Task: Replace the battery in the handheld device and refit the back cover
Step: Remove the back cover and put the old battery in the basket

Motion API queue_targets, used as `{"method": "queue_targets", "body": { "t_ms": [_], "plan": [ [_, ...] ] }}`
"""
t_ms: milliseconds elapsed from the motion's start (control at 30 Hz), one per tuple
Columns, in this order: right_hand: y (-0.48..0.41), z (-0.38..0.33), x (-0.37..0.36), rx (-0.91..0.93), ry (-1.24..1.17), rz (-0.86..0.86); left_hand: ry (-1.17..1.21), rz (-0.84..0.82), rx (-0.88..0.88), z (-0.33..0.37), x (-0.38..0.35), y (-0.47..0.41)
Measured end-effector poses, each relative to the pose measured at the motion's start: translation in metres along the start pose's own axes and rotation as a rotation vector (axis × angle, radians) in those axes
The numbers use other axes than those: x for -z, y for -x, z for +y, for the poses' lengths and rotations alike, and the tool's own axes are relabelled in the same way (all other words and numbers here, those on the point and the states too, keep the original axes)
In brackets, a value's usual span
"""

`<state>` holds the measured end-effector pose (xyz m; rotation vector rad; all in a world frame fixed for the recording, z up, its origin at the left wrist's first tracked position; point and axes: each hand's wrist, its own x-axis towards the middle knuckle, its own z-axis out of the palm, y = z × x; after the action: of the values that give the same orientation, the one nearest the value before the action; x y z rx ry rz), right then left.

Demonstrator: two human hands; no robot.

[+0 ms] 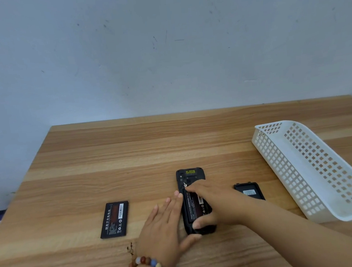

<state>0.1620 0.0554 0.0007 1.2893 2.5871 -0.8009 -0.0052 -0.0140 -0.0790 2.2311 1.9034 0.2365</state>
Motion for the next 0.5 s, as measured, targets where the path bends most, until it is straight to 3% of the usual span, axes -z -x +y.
{"method": "queue_targets", "body": {
  "t_ms": [233,367,500],
  "plan": [
    [-0.0003,0.0055,-0.0011,0.032,0.143,-0.017,-0.008,-0.018,0.0,-0.0004,0.0004,-0.0009],
    [0.0009,0.0035,-0.0019,0.141,0.401,-0.03,0.0,-0.031,0.002,-0.0001,0.001,-0.0016],
    [-0.0004,0.0022,0.0025,0.189,0.443,-0.035,0.005,-0.034,0.0,-0.0001,0.0023,-0.0013]
  ]
}}
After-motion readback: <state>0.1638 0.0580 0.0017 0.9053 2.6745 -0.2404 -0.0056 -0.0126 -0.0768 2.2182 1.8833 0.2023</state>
